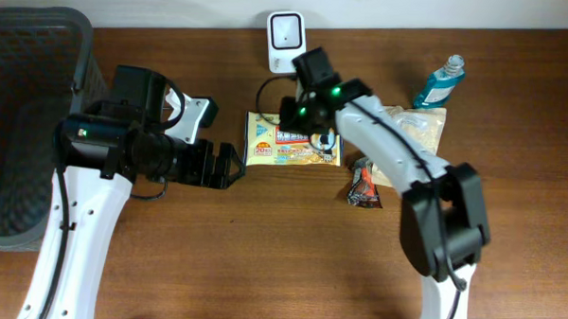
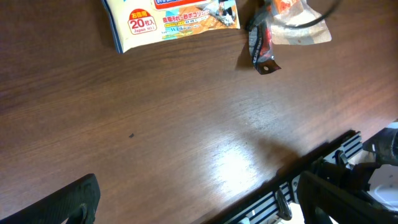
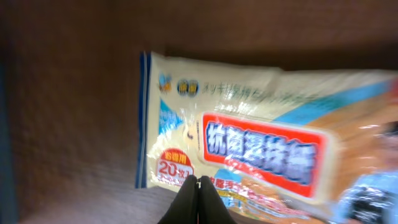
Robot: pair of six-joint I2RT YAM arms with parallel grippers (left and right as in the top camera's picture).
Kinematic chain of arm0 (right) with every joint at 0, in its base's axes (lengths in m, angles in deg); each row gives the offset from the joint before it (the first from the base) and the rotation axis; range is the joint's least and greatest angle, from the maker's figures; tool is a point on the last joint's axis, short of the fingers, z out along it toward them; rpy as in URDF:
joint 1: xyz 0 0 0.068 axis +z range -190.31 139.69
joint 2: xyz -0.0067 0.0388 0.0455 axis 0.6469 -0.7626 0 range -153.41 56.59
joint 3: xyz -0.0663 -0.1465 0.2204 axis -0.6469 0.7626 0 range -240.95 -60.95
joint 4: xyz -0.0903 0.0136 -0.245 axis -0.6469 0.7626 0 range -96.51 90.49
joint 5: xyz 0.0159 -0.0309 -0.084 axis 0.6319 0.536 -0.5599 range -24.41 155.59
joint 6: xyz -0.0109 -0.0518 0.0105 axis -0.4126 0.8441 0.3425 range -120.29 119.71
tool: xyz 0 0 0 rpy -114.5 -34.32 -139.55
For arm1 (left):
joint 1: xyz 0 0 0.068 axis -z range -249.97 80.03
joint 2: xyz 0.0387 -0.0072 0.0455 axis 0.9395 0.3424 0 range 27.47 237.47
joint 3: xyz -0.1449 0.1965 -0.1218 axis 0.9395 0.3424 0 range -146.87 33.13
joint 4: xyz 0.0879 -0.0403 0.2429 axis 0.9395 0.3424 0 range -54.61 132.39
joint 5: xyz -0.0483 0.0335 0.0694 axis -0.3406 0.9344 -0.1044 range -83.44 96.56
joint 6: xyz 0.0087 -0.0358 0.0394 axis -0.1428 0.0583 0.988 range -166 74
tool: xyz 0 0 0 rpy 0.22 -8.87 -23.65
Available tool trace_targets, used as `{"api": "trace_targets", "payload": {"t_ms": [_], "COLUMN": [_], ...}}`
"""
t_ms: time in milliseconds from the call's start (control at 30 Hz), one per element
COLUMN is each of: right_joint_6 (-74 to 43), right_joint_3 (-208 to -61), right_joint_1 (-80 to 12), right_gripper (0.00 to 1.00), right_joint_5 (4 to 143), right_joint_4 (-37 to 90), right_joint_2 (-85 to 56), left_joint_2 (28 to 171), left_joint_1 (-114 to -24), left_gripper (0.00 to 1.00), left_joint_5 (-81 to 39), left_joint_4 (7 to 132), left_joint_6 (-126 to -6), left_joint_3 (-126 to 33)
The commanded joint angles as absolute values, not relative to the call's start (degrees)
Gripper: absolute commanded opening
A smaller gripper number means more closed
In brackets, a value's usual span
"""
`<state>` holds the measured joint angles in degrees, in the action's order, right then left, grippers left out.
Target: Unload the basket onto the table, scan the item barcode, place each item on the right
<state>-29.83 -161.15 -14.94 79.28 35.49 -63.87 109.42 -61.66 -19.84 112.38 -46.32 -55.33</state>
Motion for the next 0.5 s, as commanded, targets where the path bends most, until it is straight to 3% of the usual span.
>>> {"api": "trace_targets", "payload": {"t_ms": [0,467], "right_joint_6": [-29.5,-29.7], "right_joint_3": [-162.2,-160.1], "right_joint_1": [-18.4,-19.4], "right_gripper": [0.04,0.04], "right_joint_5": [72.7,69.7], "right_joint_4": [40.1,39.7], "right_joint_2": [-62.6,-71.4], "left_joint_2": [109.2,109.2], "left_joint_1": [-61.8,-61.8], "left_gripper": [0.99,0.99], "left_joint_5": [-20.6,-20.6], "left_joint_4": [112.4,112.4], "left_joint_6": [-46.6,-46.6], "left_joint_3": [-55.9,-55.9]}}
